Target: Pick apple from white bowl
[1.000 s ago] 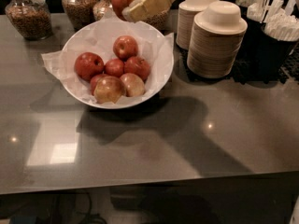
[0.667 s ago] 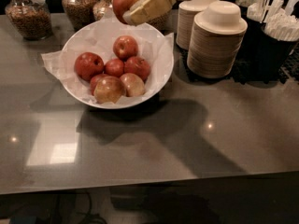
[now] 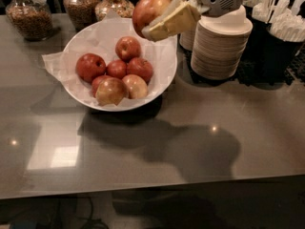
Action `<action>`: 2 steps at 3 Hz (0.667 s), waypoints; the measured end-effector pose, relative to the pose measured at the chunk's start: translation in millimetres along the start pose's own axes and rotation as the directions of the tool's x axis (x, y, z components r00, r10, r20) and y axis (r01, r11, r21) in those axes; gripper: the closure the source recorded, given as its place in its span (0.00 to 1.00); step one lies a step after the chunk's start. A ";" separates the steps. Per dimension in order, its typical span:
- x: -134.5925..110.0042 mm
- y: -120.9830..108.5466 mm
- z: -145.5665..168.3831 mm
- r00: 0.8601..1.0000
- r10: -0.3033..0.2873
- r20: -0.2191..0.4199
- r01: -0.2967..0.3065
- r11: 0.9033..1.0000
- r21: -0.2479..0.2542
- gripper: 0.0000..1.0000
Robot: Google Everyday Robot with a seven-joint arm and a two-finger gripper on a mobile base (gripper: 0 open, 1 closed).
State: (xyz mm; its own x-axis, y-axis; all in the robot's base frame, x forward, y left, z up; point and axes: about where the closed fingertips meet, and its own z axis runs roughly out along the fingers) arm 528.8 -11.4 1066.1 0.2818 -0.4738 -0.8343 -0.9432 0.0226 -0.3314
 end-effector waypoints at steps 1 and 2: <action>1.2 18.8 -16.6 1.000 0.013 -0.023 -0.012 0.999 0.033 1.00; 1.1 18.9 -16.6 1.000 0.012 -0.023 -0.012 0.999 0.033 1.00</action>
Offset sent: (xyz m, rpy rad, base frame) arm -0.0175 -0.0118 0.0008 -0.0075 -0.0053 -0.0331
